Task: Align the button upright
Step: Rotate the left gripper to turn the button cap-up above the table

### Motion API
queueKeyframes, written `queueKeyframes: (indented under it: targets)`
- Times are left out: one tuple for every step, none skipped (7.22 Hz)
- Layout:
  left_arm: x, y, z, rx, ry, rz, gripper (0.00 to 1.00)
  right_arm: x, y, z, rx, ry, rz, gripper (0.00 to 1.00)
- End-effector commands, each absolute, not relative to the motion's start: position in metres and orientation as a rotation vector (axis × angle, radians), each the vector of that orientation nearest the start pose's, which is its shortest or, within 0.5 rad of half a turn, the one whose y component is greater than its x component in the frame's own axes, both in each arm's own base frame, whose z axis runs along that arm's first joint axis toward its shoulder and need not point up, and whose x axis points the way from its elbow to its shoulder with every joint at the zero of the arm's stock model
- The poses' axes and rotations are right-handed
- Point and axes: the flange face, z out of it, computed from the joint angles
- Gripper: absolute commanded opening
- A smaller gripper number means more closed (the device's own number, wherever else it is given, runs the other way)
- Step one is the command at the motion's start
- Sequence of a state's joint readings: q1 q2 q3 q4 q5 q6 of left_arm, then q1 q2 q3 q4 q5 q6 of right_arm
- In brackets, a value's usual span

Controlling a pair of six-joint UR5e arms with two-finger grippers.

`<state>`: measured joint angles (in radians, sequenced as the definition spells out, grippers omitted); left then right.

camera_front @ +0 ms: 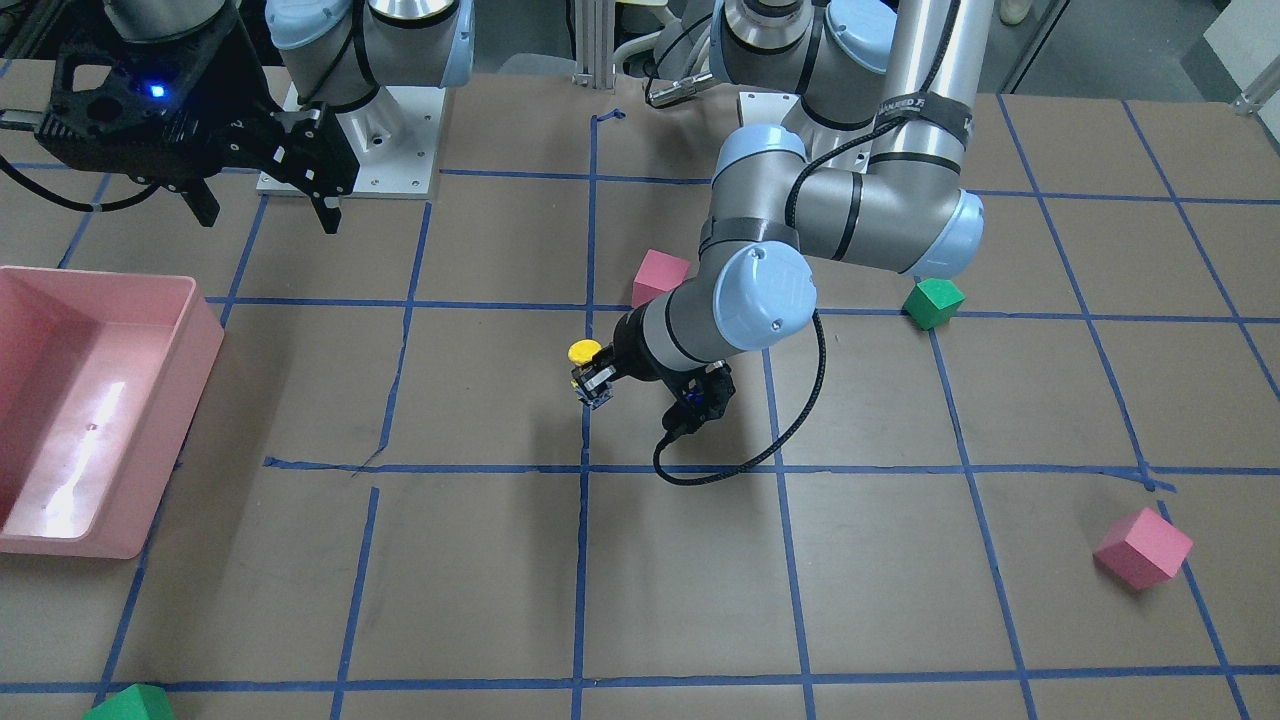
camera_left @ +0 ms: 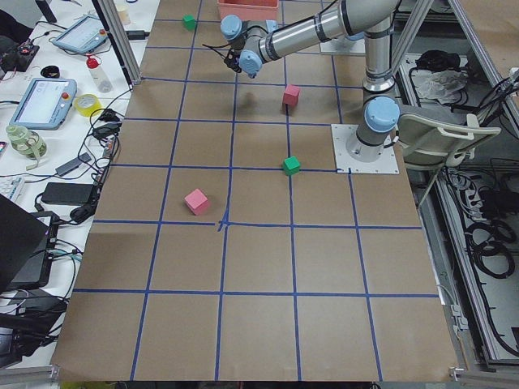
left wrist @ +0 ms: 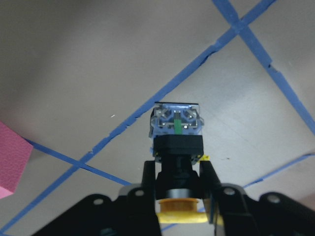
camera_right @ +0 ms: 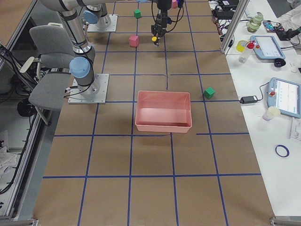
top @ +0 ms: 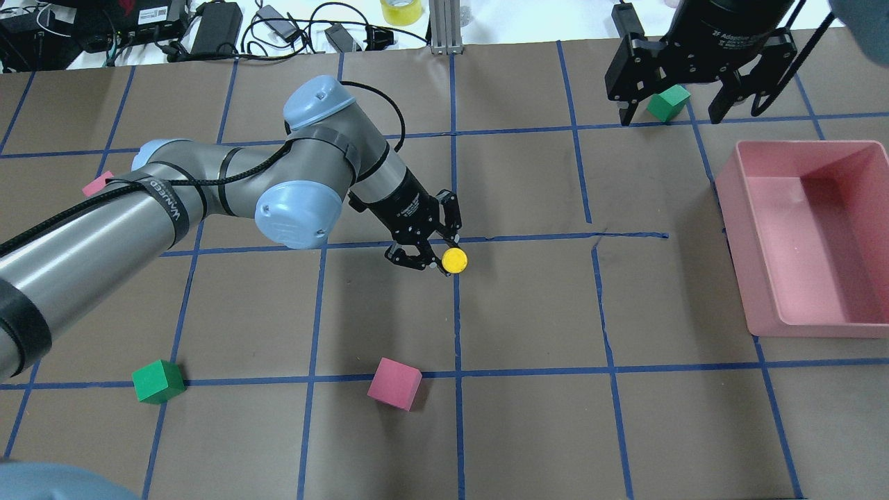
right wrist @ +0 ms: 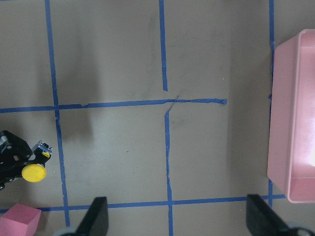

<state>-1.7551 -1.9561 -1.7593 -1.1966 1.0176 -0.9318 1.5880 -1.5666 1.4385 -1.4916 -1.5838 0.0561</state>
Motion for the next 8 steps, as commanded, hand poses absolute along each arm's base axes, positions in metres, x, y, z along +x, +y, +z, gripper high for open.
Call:
queueKeyframes:
  targets:
    - [-0.266,-0.561,0.229,-1.477,3.154,0.937,0.0,0.141,-0.493,0.545,0.068,3.146,-0.092,1.0]
    - [-0.246,-0.575,0.225,-1.559,3.131,0.95,0.0,0.142,-0.492,0.546,0.051,3.144,-0.094,1.0]
    - [-0.243,-0.579,0.219,-1.583,3.114,0.969,0.0,0.142,-0.493,0.543,0.044,3.146,-0.087,1.0]
    - [-0.244,-0.579,0.207,-1.67,3.029,1.032,0.0,0.141,-0.494,0.541,0.039,3.151,-0.08,1.0]
    - [-0.25,-0.584,0.207,-1.806,2.968,1.162,0.0,0.141,-0.494,0.541,0.039,3.151,-0.083,1.0]
    - [-0.252,-0.584,0.198,-1.815,2.953,1.194,0.0,0.141,-0.494,0.541,0.039,3.151,-0.083,1.0]
    - [-0.251,-0.587,0.191,-1.819,2.944,1.21,0.0,0.14,-0.494,0.541,0.042,3.151,-0.083,1.0]
    - [-0.252,-0.587,0.18,-1.808,2.94,1.224,0.0,0.14,-0.495,0.54,0.044,3.152,-0.08,1.0]
